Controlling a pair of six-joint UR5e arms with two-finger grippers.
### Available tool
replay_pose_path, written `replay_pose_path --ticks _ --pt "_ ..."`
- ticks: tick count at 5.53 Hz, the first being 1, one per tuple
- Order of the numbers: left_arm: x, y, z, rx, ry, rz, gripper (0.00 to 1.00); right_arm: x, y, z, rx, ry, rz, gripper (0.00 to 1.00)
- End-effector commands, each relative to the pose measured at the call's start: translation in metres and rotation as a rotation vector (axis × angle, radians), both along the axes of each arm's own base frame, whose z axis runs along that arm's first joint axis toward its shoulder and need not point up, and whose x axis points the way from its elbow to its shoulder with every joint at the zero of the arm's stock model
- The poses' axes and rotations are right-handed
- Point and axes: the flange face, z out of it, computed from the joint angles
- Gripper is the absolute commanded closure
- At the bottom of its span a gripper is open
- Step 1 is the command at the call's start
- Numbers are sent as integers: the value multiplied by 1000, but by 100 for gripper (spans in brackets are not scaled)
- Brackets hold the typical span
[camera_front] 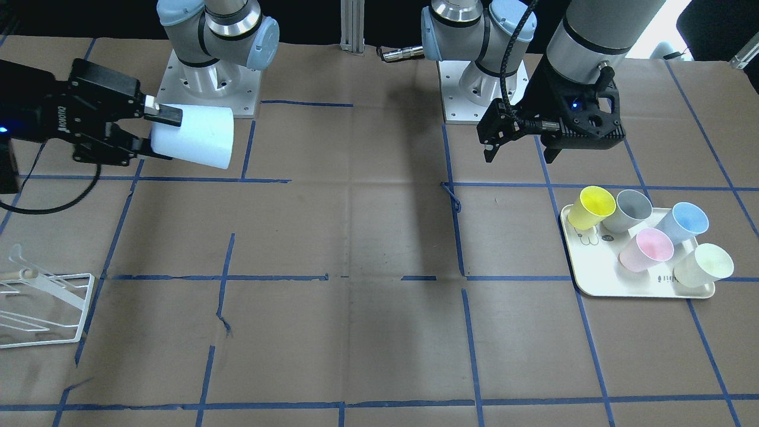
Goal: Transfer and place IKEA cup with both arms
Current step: 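Lift the light blue cup off the rack and carry it toward the table center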
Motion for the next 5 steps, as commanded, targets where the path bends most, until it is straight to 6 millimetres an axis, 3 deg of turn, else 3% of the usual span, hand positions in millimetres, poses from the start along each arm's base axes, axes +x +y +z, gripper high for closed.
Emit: replay_pose_path --ticks 1,2,3,4,5 --pt "-15 9 -1 58 184 -20 1 35 27 -96 16 -277 -177 43" --pt "-9 17 -6 139 281 10 1 75 35 -108 19 -307 -154 44" --pt "7 20 -12 201 437 20 1 100 42 -114 44 -316 -124 47" --pt "27 21 -16 236 593 34 1 105 49 -115 54 -316 -118 46" --pt "61 30 -33 266 690 -37 1 134 59 -112 57 -315 -62 46"
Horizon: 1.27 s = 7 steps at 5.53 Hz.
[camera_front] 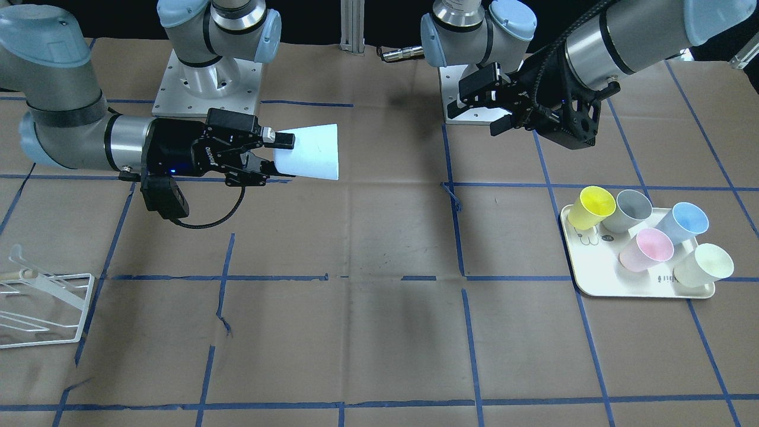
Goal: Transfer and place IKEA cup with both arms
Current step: 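Extend the left gripper toward the cup held by the right gripper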
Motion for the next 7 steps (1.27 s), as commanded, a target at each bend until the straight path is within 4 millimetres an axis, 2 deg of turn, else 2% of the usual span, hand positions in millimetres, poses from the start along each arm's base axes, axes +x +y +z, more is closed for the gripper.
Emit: replay_pose_path --ticks 1,2,3,4,5,6,7 --pt "42 12 -26 -42 283 -39 1 38 10 3 -3 -15 36 46" --pt "47 20 -48 -124 446 -62 1 43 12 3 -5 -16 44 46" --pt "59 27 -68 -241 643 15 1 55 17 4 -3 -18 62 47" --pt "58 29 -83 -268 729 102 1 59 15 5 -2 -28 42 47" --pt "48 14 -83 -324 787 254 1 59 15 5 -2 -28 41 47" --pt "11 16 -77 -325 807 213 1 59 14 6 -2 -29 40 47" --pt "-32 20 -56 -297 829 204 1 59 14 6 -2 -29 40 46"
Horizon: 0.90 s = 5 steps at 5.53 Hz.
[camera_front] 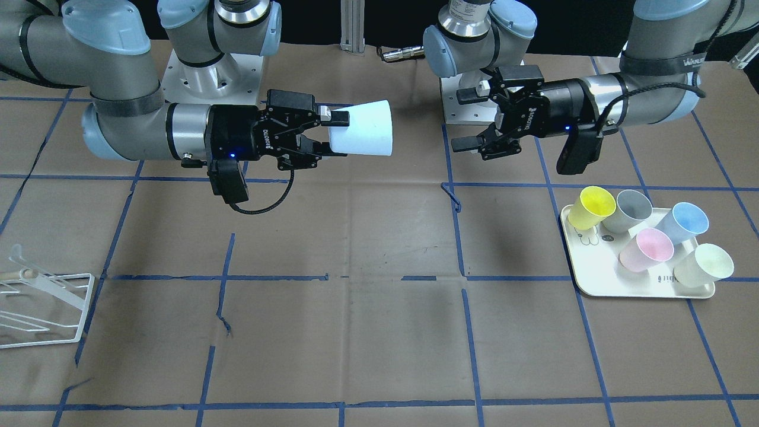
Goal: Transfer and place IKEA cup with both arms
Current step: 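Extend the left gripper toward the cup held by the right gripper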
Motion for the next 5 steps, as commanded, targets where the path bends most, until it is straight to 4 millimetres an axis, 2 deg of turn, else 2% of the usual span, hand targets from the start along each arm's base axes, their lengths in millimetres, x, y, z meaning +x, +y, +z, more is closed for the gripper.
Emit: replay_pose_path --ticks 1,4,5 --pt "-50 5 14 70 27 -38 1 0 0 1 0 0 0 46" --pt "-61 0 12 61 44 -31 3 0 -1 1 0 0 0 46" --pt "-67 -2 11 47 42 -45 9 0 -1 1 1 0 -1 46"
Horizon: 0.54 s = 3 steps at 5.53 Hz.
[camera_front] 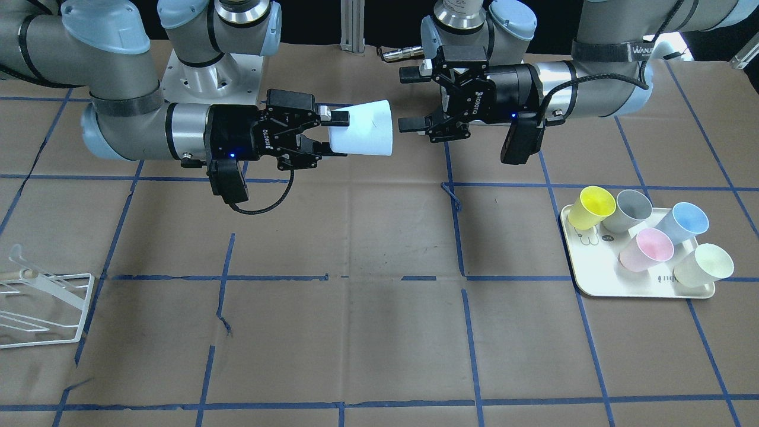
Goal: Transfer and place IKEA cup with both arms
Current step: 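Extend the left gripper toward the cup held by the right gripper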
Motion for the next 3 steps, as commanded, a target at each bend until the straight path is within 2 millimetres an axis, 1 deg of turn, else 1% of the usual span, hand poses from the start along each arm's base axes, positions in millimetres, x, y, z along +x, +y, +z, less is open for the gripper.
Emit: replay_pose_path --ticks 1,2,3 --pt "-6 -1 -3 -16 -7 -25 42 0 -1 0 1 0 0 46" --pt "-7 -1 -2 -19 -8 -27 79 0 0 1 -1 0 0 46" --pt "-7 0 -1 -23 -8 -26 98 0 0 1 -1 0 0 46"
